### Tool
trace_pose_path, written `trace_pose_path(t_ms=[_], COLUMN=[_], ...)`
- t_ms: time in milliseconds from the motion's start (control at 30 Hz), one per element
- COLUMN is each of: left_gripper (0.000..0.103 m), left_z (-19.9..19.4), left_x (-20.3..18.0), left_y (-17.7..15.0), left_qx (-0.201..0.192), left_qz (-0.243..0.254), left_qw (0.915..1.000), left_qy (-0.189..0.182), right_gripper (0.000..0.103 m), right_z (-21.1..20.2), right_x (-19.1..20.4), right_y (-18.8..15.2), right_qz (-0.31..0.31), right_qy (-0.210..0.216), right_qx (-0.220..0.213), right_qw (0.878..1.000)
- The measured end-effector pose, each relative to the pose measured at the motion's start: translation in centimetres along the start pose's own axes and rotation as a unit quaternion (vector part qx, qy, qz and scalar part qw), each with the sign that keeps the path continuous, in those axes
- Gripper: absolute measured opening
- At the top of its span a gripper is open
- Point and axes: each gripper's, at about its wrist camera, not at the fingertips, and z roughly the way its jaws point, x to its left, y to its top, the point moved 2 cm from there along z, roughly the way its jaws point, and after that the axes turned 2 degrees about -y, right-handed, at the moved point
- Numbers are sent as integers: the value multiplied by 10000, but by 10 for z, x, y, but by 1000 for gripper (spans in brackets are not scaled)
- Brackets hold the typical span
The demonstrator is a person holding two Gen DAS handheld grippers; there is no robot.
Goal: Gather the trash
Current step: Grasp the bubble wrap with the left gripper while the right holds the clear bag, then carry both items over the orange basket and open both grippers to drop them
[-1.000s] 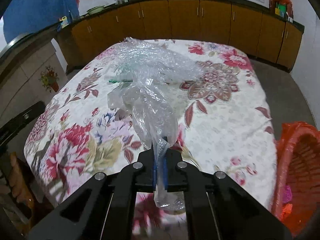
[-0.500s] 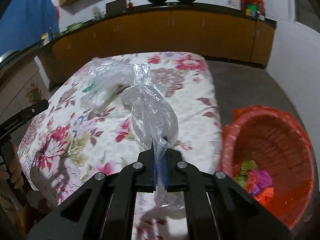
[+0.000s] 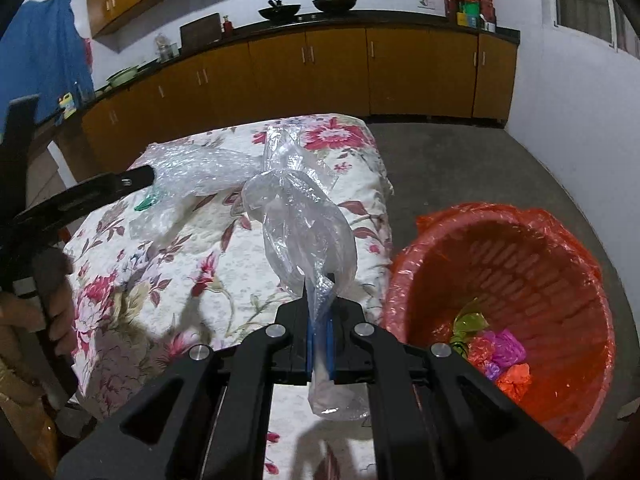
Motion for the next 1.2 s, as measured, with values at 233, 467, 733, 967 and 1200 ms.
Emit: trace_pose_path(t_ms=[233, 467, 733, 967, 1200], left_gripper=[79, 78, 12, 10, 9], left_z=[34, 77, 85, 47, -1], left_x=[-13, -10, -4, -8, 5], left_y=[4, 1, -17, -16, -15], left_qx=[192, 647, 841, 393, 102], left_qz=[120, 457, 452, 628, 593], left_qw=[9990, 9939, 9945, 9970, 9982], left_qy=[375, 767, 431, 204, -40], right_gripper=[5, 5, 5, 5, 5], right_z=[5, 10, 16, 14, 9], right_x=[-13, -15, -12, -11, -4], right_y=[-1, 2, -1, -1, -2], right_qz=[189, 325, 311, 366, 307], right_qy=[37, 148, 168, 253, 340], right_qx=[68, 78, 151, 153, 110], right_qw=[9998, 9993, 9993, 9989, 9989])
